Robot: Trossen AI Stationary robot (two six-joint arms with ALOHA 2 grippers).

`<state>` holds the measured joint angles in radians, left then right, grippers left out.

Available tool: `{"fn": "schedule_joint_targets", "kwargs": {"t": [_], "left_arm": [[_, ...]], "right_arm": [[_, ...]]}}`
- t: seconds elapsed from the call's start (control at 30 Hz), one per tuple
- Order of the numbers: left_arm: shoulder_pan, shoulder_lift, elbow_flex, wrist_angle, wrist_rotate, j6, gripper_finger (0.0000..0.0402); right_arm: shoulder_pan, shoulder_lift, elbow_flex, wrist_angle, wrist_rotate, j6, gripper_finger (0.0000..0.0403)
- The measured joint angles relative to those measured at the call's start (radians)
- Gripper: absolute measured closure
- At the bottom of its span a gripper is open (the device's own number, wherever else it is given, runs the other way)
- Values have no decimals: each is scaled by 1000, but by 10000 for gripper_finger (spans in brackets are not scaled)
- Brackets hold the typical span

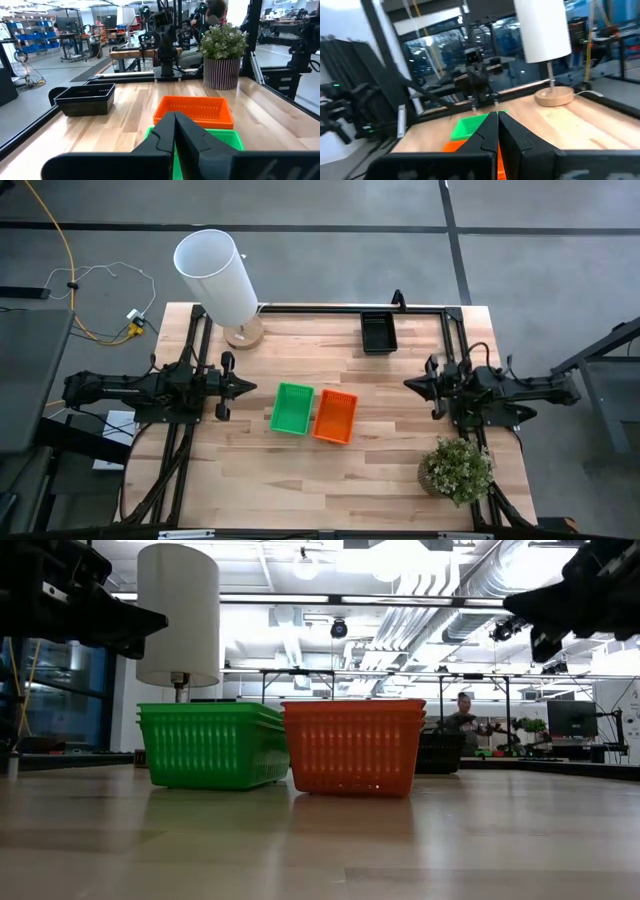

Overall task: Stack baskets by color
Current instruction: Return to Home Position

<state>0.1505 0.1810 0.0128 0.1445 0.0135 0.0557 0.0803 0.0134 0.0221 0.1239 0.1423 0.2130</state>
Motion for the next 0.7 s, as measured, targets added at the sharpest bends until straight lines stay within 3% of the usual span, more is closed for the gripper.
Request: {"fn": "schedule_joint_targets", "kwargs": {"t": [0.37, 0.7], "left_arm": [[-13, -18, 0, -15, -4, 0, 401], [-146, -167, 1, -74, 0, 0, 401]], "right_arm": [[1, 1, -12, -77, 10, -120, 403], [1, 5, -12, -84, -12, -167, 403]]}}
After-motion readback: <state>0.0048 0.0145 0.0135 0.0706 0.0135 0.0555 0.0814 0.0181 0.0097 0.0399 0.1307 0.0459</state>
